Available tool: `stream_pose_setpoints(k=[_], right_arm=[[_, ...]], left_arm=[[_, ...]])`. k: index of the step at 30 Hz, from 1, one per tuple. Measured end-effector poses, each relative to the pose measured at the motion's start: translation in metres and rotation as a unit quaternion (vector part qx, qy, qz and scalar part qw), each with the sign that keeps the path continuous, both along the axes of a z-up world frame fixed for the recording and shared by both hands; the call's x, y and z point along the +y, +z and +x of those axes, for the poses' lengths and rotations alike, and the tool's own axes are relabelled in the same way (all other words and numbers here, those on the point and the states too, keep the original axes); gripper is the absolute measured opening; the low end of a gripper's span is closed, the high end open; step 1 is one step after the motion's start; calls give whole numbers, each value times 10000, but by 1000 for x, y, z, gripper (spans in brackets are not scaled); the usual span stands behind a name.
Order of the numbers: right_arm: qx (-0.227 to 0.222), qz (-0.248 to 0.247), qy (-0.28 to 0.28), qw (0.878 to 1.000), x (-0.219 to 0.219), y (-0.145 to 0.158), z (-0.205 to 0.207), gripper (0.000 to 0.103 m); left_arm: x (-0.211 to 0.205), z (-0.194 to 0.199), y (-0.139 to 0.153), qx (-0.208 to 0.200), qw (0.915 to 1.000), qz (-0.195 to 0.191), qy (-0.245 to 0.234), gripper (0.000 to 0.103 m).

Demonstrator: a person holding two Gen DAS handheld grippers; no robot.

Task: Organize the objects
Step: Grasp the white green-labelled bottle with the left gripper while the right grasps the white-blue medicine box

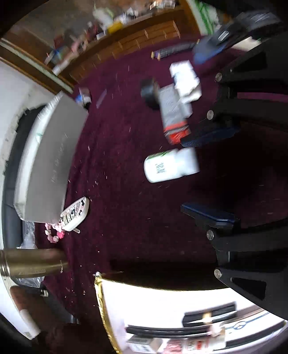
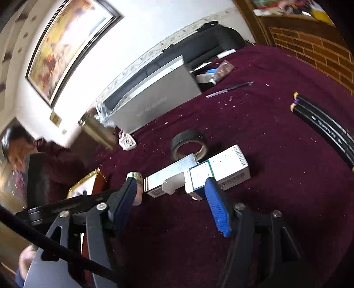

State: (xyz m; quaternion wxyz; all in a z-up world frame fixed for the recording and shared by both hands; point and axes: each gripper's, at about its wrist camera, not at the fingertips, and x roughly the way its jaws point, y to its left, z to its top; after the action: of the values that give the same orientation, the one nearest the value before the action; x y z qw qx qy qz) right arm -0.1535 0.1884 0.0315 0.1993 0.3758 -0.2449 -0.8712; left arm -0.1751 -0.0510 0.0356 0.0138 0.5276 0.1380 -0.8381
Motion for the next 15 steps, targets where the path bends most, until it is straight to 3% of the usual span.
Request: stream_pose_setpoints(k=[3,4,5,7,10,15], right_arm=[[-56,27,-82,9999,3,1,-3,65],[-88,67,-127,9999,5,1,-4,65],[-128,83,-160,9998,9,1,-6,65],[-259,97,-297,9992,20,-2,-11,66],[-379,-98,-631,9972,46,-12,-16,71],[-659,-361,-1028,9919,70,-30,-19,71]], left_arm=[[11,-22,-17,-211,9995,-172,-176,46],[16,-27,-22,-215,9989,-322,-279,41],[18,-28,-25,-159,9986,-378,-323,28],[17,-23,-28,55,9979,-533,-377,28],[9,2,-30,276,9975,-535,-383,28],[4,63,-36,826,9934,-705,-358,28]])
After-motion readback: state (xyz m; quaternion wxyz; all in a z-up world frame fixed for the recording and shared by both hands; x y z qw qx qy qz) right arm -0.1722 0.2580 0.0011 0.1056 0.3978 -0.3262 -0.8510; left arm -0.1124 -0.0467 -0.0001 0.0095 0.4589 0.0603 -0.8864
